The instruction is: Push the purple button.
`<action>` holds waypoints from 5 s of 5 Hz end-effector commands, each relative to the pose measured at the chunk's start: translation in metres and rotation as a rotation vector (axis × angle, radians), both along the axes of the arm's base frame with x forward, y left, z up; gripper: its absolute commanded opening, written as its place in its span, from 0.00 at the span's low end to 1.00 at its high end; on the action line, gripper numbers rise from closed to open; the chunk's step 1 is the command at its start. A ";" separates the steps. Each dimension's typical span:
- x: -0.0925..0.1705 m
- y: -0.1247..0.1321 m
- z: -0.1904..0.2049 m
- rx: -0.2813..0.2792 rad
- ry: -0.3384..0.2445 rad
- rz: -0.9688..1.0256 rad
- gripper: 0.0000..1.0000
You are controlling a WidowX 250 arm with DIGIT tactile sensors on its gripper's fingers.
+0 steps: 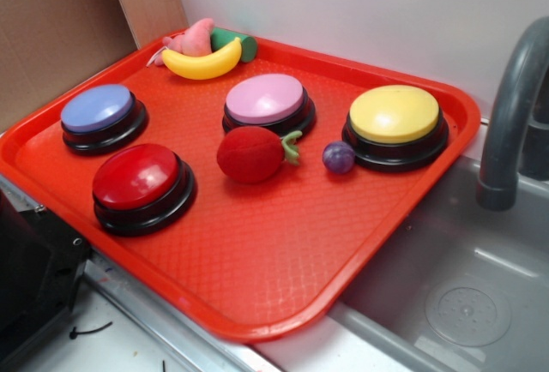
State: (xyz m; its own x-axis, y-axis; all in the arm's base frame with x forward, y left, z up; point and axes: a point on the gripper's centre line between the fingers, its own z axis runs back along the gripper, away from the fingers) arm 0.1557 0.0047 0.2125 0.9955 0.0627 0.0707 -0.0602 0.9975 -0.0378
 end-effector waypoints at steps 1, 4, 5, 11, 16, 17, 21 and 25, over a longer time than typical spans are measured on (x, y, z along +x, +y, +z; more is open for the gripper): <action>0.041 0.025 -0.027 0.052 -0.051 0.103 1.00; 0.041 0.025 -0.027 0.052 -0.051 0.103 1.00; 0.041 0.025 -0.027 0.052 -0.051 0.103 1.00; 0.059 0.050 -0.038 0.040 -0.067 0.206 1.00; 0.018 0.112 -0.112 0.153 -0.051 0.589 1.00; 0.014 0.116 -0.131 0.127 -0.045 0.545 1.00; 0.023 0.103 -0.149 0.105 0.026 0.525 1.00; 0.021 0.095 -0.064 0.080 -0.079 0.505 1.00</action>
State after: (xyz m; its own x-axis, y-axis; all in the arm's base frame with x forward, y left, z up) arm 0.1745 0.0896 0.1327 0.8357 0.5380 0.1106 -0.5430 0.8395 0.0191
